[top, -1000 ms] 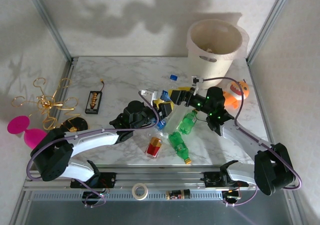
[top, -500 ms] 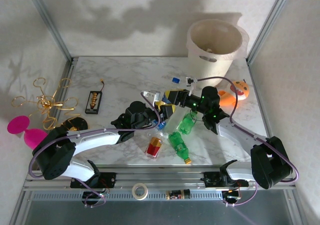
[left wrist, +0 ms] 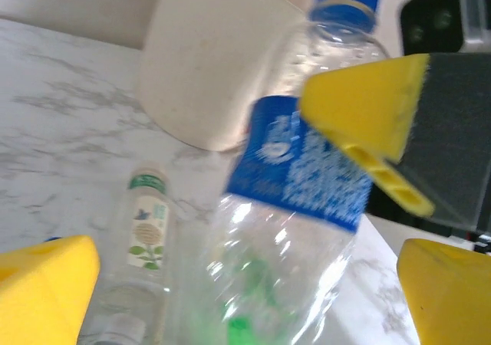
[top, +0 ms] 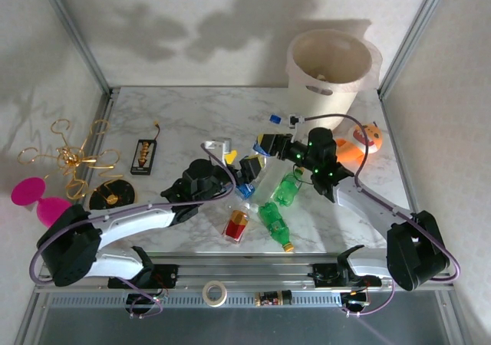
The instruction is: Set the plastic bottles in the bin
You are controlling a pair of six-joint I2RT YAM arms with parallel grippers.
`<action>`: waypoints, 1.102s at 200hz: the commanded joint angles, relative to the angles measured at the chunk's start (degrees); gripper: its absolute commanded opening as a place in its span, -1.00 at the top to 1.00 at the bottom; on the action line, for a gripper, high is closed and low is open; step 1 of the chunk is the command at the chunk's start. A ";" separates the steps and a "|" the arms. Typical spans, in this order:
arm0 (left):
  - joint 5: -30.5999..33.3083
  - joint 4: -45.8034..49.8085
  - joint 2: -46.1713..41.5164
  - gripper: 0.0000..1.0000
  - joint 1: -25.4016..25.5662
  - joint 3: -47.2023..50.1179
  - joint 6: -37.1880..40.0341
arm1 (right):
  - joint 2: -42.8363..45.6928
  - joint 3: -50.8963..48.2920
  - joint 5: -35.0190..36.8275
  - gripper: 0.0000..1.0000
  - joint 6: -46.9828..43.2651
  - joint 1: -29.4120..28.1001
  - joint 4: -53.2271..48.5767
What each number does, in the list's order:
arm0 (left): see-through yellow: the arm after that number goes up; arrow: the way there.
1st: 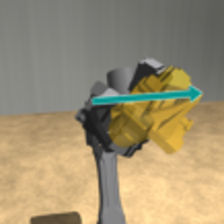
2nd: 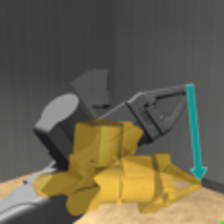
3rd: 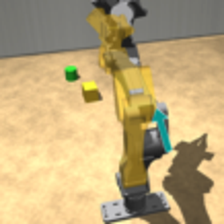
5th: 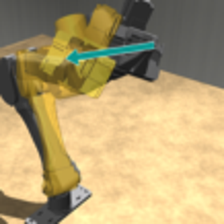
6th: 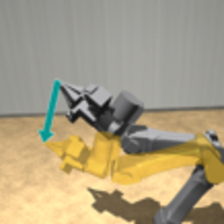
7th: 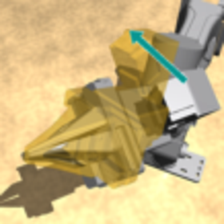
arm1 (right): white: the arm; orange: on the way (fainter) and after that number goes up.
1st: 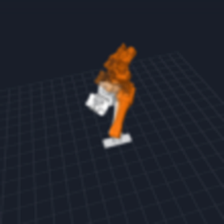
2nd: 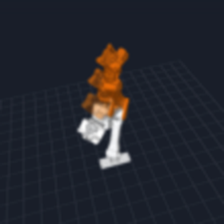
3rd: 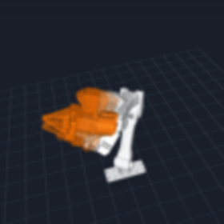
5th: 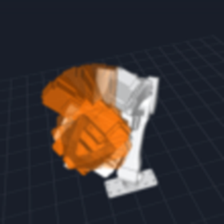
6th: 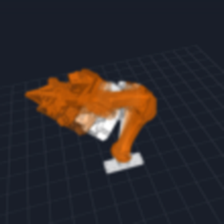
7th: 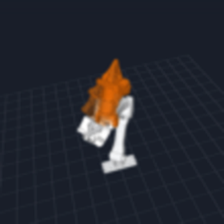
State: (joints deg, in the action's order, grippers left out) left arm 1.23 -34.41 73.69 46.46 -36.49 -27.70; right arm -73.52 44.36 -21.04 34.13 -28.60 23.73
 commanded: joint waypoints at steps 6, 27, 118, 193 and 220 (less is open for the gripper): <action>8.70 1.71 -3.51 -0.99 -1.82 2.86 -4.04 | 2.45 5.09 6.80 -0.01 -4.98 2.33 -7.11; 14.13 6.56 -4.49 -0.99 -3.69 3.86 -8.01 | 2.37 8.96 10.19 0.00 -6.88 5.21 -11.07; 12.30 10.19 -9.18 -0.99 -12.17 13.74 -18.63 | -11.26 39.93 19.60 0.05 -12.11 17.95 -19.16; 11.59 11.74 -12.14 -0.99 -12.88 15.59 -19.08 | -29.06 62.32 26.42 0.05 -14.74 22.37 -20.33; 11.95 12.01 -13.00 -0.99 -13.06 16.36 -19.40 | -35.91 69.53 26.82 0.02 -15.95 22.45 -25.39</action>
State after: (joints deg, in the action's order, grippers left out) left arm 13.13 -23.64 62.04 34.02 -21.15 -46.35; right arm -104.60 108.01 4.16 20.23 -6.13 2.87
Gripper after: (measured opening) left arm 0.994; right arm 0.503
